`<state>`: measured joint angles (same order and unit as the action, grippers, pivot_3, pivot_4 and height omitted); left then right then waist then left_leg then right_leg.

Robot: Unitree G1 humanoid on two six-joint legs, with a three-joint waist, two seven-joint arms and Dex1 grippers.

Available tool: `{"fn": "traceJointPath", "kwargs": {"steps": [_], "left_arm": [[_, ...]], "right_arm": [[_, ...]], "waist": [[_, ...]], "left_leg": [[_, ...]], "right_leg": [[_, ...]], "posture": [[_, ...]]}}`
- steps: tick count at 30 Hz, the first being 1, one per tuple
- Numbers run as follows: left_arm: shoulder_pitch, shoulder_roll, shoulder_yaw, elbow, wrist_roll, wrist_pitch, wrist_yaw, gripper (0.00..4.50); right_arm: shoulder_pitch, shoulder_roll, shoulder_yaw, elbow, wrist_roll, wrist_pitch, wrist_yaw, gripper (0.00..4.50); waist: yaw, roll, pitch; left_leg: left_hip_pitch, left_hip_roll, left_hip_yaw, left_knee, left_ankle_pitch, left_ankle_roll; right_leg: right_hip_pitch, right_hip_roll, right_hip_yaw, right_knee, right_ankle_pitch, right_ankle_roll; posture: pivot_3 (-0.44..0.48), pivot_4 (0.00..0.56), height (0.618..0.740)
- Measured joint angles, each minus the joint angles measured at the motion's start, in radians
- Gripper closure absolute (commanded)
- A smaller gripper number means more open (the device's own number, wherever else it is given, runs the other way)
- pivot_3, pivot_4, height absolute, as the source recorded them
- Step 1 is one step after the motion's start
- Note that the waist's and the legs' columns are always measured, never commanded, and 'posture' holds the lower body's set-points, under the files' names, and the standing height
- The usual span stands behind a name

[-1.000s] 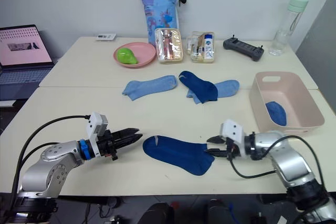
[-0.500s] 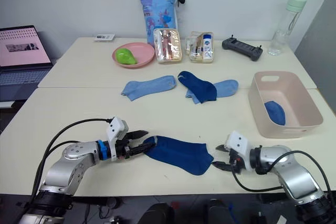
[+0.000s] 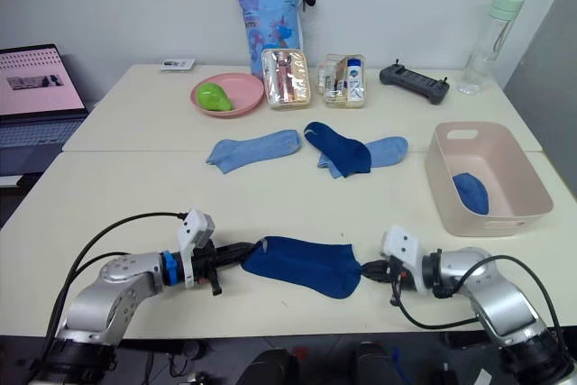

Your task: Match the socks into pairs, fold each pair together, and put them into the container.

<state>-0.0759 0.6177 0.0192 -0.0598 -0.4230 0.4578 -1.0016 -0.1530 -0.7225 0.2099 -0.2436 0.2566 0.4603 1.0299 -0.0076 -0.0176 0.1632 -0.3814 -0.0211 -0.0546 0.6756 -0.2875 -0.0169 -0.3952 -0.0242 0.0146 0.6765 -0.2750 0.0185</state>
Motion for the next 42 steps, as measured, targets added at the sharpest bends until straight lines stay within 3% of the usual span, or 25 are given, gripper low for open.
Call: {"fn": "traceJointPath", "kwargs": {"steps": [8,15,17,19,24,25,27,30,33,39,42], "left_arm": [[0.095,-0.069,0.034,-0.159,-0.107,0.156,0.112,4.49],[0.111,-0.077,0.036,-0.178,-0.106,0.171,0.183,4.49],[0.111,-0.08,0.036,-0.177,-0.104,0.163,0.188,4.5],[0.11,-0.088,0.036,-0.176,-0.104,0.157,0.198,4.1],[0.111,-0.079,0.037,-0.168,-0.101,0.123,0.184,2.64],[0.111,-0.077,0.039,-0.167,-0.102,0.118,0.184,2.3],[0.113,-0.073,0.059,-0.163,-0.101,0.102,0.187,1.68],[0.106,-0.061,0.109,-0.163,-0.1,0.05,0.181,1.68],[0.088,-0.053,0.101,-0.178,-0.075,-0.028,0.156,2.34],[0.055,-0.071,-0.03,-0.122,0.061,-0.175,0.136,4.35],[0.058,-0.076,-0.084,-0.052,0.127,-0.231,0.141,4.46]], "right_arm": [[-0.207,-0.057,0.029,0.159,-0.052,-0.043,0.1,4.5],[-0.256,-0.046,0.063,0.276,-0.097,-0.115,0.149,4.5],[-0.262,-0.046,0.063,0.288,-0.102,-0.122,0.155,4.01],[-0.262,-0.046,0.063,0.288,-0.102,-0.121,0.159,3.42],[-0.247,-0.045,0.045,0.288,-0.121,-0.168,0.13,1.71],[-0.244,-0.045,0.038,0.287,-0.119,-0.171,0.124,1.69],[-0.228,-0.045,0.001,0.277,-0.107,-0.169,0.115,1.69],[-0.214,-0.014,-0.074,0.213,-0.048,-0.148,0.078,1.69],[-0.21,0.045,-0.077,0.145,-0.014,-0.134,0.049,2.33],[-0.137,0.144,0.02,0.129,-0.084,-0.16,-0.046,4.49],[-0.098,0.145,0.032,0.177,-0.124,-0.201,-0.076,4.5]], "waist": [[0.002,0.001,0.001],[0.004,0.001,0.001],[0.004,0.001,0.001],[0.005,0.001,0.001],[0.005,0.001,0.001],[0.005,0.001,0.001],[0.005,0.001,0.001],[0.004,0.001,0.001],[0.005,0.001,0.001],[0.007,0.001,0.001],[0.006,0.001,0.001]], "left_leg": [[0.0,0.0,0.0,0.0,0.0,0.0],[0.0,0.0,0.0,0.0,0.0,0.0],[0.0,0.0,0.0,0.0,0.0,0.0],[0.0,0.0,0.0,0.0,0.0,0.0],[0.0,0.0,0.0,0.0,0.0,0.0],[0.0,0.0,0.0,0.0,0.0,0.0],[0.0,0.0,0.0,0.0,0.0,0.0],[0.0,0.0,0.0,0.0,0.0,0.0],[0.0,0.0,0.0,0.0,0.0,0.0],[-0.001,-0.001,0.0,0.0,0.0,0.0],[-0.001,-0.001,0.0,0.0,0.0,0.0]], "right_leg": [[0.0,0.0,-0.001,0.0,0.0,0.0],[0.0,0.0,0.0,0.0,0.0,0.0],[0.0,0.0,0.0,0.0,0.0,0.0],[0.0,0.0,0.0,-0.001,0.0,0.0],[0.0,0.0,0.0,-0.001,0.0,0.0],[0.0,0.0,0.0,-0.001,0.0,0.0],[0.0,0.0,0.0,-0.001,0.0,0.0],[0.0,0.0,0.0,0.0,0.0,0.0],[0.0,0.0,0.0,-0.001,0.0,0.0],[0.0,-0.001,0.0,-0.002,0.0,0.0],[0.0,-0.001,0.0,-0.002,0.0,0.0]], "posture": [[0.0,0.15,0.74],[0.0,0.15,0.74],[0.0,0.15,0.74],[0.0,0.15,0.74],[0.0,0.15,0.74],[0.0,0.15,0.74],[0.0,0.15,0.74],[0.0,0.15,0.74],[0.0,0.15,0.74],[0.0,0.15,0.74],[0.0,0.15,0.74]]}}
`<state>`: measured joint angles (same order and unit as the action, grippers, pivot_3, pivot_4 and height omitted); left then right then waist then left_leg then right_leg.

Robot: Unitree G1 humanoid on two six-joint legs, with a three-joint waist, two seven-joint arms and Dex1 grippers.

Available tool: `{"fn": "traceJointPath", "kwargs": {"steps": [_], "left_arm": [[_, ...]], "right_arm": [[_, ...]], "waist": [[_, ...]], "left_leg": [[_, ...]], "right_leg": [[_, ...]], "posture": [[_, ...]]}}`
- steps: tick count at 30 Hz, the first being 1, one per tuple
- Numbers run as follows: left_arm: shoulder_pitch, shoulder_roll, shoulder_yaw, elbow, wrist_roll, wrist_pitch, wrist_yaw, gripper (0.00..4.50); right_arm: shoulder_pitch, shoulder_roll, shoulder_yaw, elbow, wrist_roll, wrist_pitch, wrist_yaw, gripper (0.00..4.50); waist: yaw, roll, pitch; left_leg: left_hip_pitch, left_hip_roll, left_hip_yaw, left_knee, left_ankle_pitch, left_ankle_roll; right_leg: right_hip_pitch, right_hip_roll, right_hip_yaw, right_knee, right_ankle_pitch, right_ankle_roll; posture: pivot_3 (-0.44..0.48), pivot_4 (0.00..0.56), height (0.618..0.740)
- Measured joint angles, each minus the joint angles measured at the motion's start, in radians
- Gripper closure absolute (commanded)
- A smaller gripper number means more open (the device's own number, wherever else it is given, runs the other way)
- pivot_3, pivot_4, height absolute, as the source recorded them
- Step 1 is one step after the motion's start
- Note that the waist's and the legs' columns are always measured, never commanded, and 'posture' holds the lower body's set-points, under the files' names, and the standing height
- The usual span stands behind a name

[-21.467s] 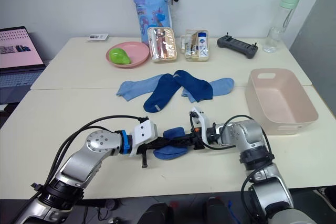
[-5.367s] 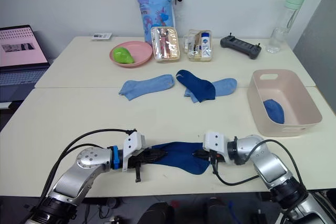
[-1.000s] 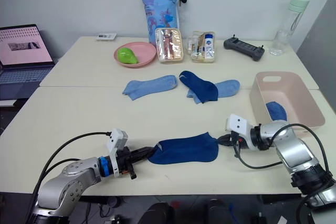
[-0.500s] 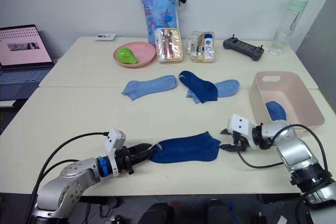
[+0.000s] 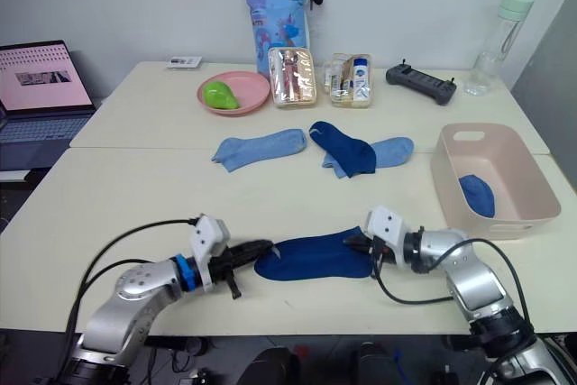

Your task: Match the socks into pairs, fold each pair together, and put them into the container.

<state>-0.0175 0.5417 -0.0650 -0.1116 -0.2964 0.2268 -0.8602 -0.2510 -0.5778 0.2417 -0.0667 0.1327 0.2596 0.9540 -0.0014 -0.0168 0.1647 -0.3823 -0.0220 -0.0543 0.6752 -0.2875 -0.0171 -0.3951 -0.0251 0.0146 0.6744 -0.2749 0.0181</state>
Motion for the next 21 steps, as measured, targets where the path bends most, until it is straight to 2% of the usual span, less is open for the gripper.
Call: {"fn": "traceJointPath", "kwargs": {"steps": [8,13,14,17,21], "left_arm": [[-0.042,-0.001,-0.013,0.104,0.034,-0.113,-0.007,4.46],[-0.009,0.002,0.021,0.063,-0.036,-0.042,-0.028,4.46],[-0.001,0.001,0.031,0.06,-0.048,-0.033,-0.027,4.49],[0.007,-0.025,0.109,0.027,-0.101,0.0,0.028,3.86],[0.002,-0.043,0.201,0.002,-0.12,0.001,0.115,2.62]], "right_arm": [[0.025,-0.02,-0.043,0.032,0.009,-0.052,-0.013,4.5],[0.065,-0.056,-0.118,-0.014,0.088,0.027,0.005,4.5],[0.071,-0.055,-0.133,-0.035,0.11,0.049,0.003,4.32],[0.072,-0.022,-0.185,-0.113,0.147,0.098,-0.058,3.52],[0.067,0.03,-0.196,-0.119,0.114,0.091,-0.167,2.13]], "waist": [[0.0,0.001,-0.001],[-0.001,0.001,-0.001],[-0.002,0.001,-0.001],[-0.005,0.001,0.0],[-0.003,0.001,0.0]], "left_leg": [[0.003,0.0,0.0,0.0,0.0,0.0],[0.002,0.0,-0.001,0.0,0.0,0.0],[0.002,0.0,-0.001,0.0,0.0,0.0],[0.002,0.001,-0.001,0.0,0.0,0.0],[0.001,0.001,-0.001,0.0,0.0,0.0]], "right_leg": [[0.003,0.0,0.0,0.0,0.0,0.0],[0.003,0.0,-0.001,0.0,0.0,0.0],[0.002,0.0,-0.001,0.0,0.0,0.0],[0.001,0.001,-0.001,0.001,0.0,0.0],[0.001,0.0,0.0,0.0,0.0,0.0]], "posture": [[0.0,0.15,0.74],[0.0,0.15,0.74],[0.0,0.15,0.74],[0.0,0.15,0.74],[0.0,0.15,0.74]]}}
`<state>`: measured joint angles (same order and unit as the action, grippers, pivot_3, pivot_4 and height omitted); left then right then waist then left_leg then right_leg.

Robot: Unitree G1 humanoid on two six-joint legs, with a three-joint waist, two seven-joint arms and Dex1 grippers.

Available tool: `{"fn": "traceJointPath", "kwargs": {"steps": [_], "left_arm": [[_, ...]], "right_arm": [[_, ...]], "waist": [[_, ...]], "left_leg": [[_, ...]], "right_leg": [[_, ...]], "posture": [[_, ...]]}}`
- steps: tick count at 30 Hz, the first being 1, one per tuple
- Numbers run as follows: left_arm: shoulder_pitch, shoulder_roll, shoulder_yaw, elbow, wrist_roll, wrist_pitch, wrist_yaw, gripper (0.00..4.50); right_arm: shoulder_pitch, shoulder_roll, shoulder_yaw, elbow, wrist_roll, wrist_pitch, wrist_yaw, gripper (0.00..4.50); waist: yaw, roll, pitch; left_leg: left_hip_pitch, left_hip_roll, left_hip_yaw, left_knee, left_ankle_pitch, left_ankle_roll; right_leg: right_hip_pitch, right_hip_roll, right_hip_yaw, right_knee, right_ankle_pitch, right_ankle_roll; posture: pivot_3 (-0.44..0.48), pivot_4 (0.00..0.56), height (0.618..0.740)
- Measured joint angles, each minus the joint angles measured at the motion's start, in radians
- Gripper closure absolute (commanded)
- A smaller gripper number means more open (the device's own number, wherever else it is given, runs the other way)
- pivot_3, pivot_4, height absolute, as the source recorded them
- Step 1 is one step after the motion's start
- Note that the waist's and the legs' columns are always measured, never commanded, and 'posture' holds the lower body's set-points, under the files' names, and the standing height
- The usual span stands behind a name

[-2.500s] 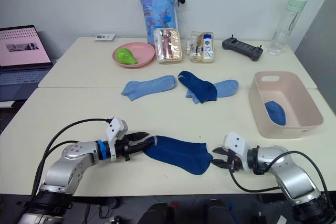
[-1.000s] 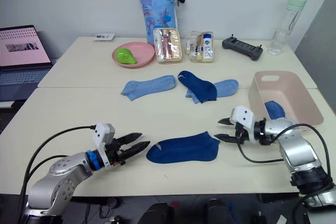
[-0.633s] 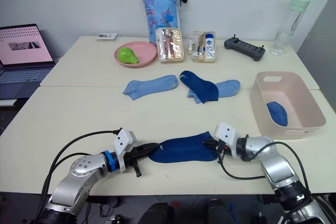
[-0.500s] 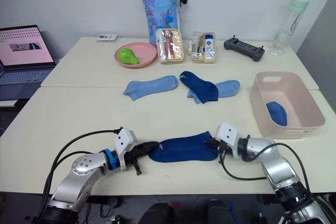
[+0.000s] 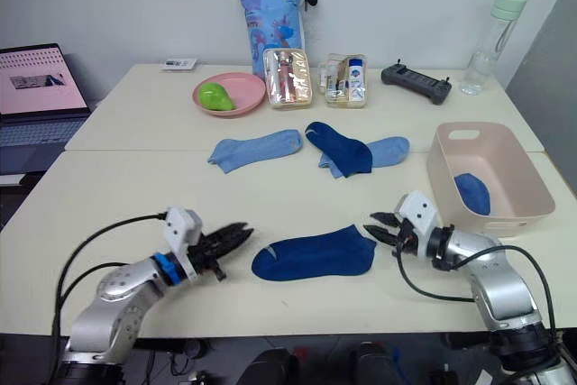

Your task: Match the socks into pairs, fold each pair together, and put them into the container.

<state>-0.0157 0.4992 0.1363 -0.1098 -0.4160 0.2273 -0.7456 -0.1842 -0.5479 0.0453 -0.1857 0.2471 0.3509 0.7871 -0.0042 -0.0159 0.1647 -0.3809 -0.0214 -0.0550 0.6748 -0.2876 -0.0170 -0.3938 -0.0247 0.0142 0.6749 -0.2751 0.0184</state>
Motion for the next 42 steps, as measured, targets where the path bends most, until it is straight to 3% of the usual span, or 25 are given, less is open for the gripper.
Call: {"fn": "traceJointPath", "kwargs": {"steps": [6,8,17,24,31,35,42], "left_arm": [[0.004,-0.046,0.057,0.001,0.016,-0.022,0.111,0.58],[0.009,-0.047,0.05,0.0,0.032,-0.024,0.119,0.05],[-0.052,-0.02,-0.022,-0.124,0.015,0.014,0.058,0.05],[-0.139,-0.025,-0.053,-0.183,0.0,0.077,0.088,0.05],[-0.152,-0.046,-0.08,-0.269,-0.021,0.132,0.111,0.05],[-0.153,-0.047,-0.082,-0.276,-0.021,0.141,0.126,0.0],[-0.154,-0.047,-0.082,-0.276,-0.021,0.143,0.127,0.0]], "right_arm": [[-0.021,0.084,0.003,0.048,-0.085,-0.053,-0.146,0.0],[-0.044,0.096,0.019,0.071,-0.115,-0.071,-0.17,0.0],[-0.326,0.158,0.118,0.296,-0.233,-0.085,-0.207,0.0],[-0.576,0.18,0.214,0.742,-0.405,-0.254,-0.292,0.0],[-0.682,0.211,0.234,1.015,-0.488,-0.426,-0.362,0.0],[-0.731,0.224,0.23,1.133,-0.502,-0.484,-0.378,0.94],[-0.784,0.261,0.23,1.262,-0.526,-0.541,-0.4,3.47]], "waist": [[0.001,0.0,0.0],[0.0,0.0,0.0],[-0.005,0.0,0.0],[-0.008,0.0,0.001],[-0.022,0.0,0.001],[-0.026,0.0,0.001],[-0.026,0.0,0.001]], "left_leg": [[0.0,0.0,0.0,0.0,0.0,0.0],[0.0,0.0,0.001,0.0,0.0,0.0],[0.0,0.0,0.001,0.0,0.0,0.0],[-0.001,-0.001,0.002,0.0,0.0,0.0],[-0.001,-0.001,0.003,0.0,0.0,0.0],[-0.001,0.0,0.003,0.0,0.0,0.0],[-0.001,0.0,0.003,0.0,0.0,0.0]], "right_leg": [[-0.001,0.0,0.0,0.001,0.0,0.0],[-0.001,0.0,0.0,0.0,0.0,0.0],[-0.002,0.001,0.001,0.001,0.0,0.0],[-0.003,0.001,0.001,0.001,0.0,0.0],[-0.004,0.001,0.003,0.003,0.0,0.0],[-0.004,0.001,0.003,0.004,0.0,0.0],[-0.005,0.001,0.003,0.004,0.0,-0.001]], "posture": [[0.0,0.15,0.74],[0.0,0.15,0.74],[0.0,0.15,0.74],[0.0,0.15,0.74],[0.0,0.15,0.74],[0.0,0.15,0.74],[0.0,0.15,0.74]]}}
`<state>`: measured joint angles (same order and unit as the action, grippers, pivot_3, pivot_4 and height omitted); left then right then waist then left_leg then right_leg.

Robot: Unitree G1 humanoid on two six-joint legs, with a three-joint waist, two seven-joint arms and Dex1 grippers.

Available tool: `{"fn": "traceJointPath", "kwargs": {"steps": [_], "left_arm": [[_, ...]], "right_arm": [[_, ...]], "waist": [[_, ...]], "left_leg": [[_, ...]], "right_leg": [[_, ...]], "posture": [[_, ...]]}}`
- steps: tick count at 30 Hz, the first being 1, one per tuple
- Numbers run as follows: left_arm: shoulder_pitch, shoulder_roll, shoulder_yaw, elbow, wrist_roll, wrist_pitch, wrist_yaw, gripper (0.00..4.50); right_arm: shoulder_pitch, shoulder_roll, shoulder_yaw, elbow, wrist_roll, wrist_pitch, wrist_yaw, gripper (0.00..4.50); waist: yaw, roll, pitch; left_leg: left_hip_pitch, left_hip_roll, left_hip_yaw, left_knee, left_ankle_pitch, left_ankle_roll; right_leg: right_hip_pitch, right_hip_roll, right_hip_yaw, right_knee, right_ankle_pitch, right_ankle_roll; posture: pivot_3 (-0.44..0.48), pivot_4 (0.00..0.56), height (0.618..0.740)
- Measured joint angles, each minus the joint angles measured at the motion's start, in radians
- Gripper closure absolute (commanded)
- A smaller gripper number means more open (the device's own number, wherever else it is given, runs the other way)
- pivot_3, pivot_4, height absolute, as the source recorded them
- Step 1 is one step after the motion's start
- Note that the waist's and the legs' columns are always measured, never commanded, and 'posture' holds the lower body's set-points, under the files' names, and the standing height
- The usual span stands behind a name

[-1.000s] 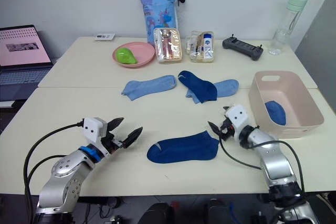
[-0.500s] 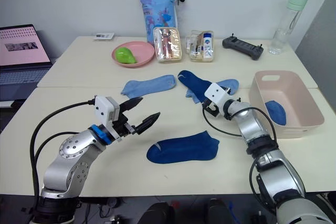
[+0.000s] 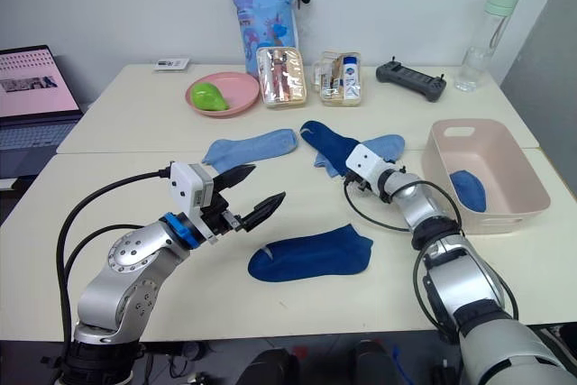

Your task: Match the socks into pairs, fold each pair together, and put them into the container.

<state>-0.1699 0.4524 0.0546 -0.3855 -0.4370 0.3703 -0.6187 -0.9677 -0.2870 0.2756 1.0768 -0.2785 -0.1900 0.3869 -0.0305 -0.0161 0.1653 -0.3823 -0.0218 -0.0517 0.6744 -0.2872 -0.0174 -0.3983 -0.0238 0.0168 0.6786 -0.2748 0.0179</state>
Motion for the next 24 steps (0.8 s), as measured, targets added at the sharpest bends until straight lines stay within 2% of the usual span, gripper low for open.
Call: {"fn": "traceJointPath", "kwargs": {"steps": [3,12,19,24], "left_arm": [[-0.001,0.0,0.0,0.0,0.0,0.0,0.0,0.0],[0.001,0.0,0.0,0.0,0.0,0.0,-0.001,0.0],[0.009,0.013,0.003,0.001,-0.001,0.005,-0.008,0.0],[0.019,0.033,0.017,0.005,-0.011,0.015,-0.028,0.0]], "right_arm": [[-0.002,0.006,0.0,0.019,-0.009,-0.019,-0.004,4.48],[0.014,0.001,-0.03,-0.04,0.014,-0.058,0.055,4.48],[0.176,-0.067,-0.048,-0.455,0.101,0.092,0.269,4.48],[0.34,-0.182,-0.048,-0.819,0.164,0.276,0.431,4.48]], "waist": [[0.0,0.0,0.0],[0.0,0.0,0.0],[0.002,0.0,0.0],[0.005,0.0,0.0]], "left_leg": [[0.0,0.0,0.0,0.0,0.0,0.0],[-0.001,0.0,0.0,0.0,0.0,0.0],[-0.003,0.0,0.0,0.0,0.0,0.0],[-0.005,0.0,0.0,0.0,0.0,0.0]], "right_leg": [[0.0,0.0,0.0,0.0,0.0,0.0],[-0.001,0.0,0.0,0.0,0.0,0.0],[-0.004,0.0,0.0,0.001,0.0,0.0],[-0.005,0.0,0.0,0.001,0.0,0.0]], "posture": [[0.0,0.15,0.74],[0.0,0.15,0.74],[0.0,0.15,0.74],[0.0,0.15,0.74]]}}
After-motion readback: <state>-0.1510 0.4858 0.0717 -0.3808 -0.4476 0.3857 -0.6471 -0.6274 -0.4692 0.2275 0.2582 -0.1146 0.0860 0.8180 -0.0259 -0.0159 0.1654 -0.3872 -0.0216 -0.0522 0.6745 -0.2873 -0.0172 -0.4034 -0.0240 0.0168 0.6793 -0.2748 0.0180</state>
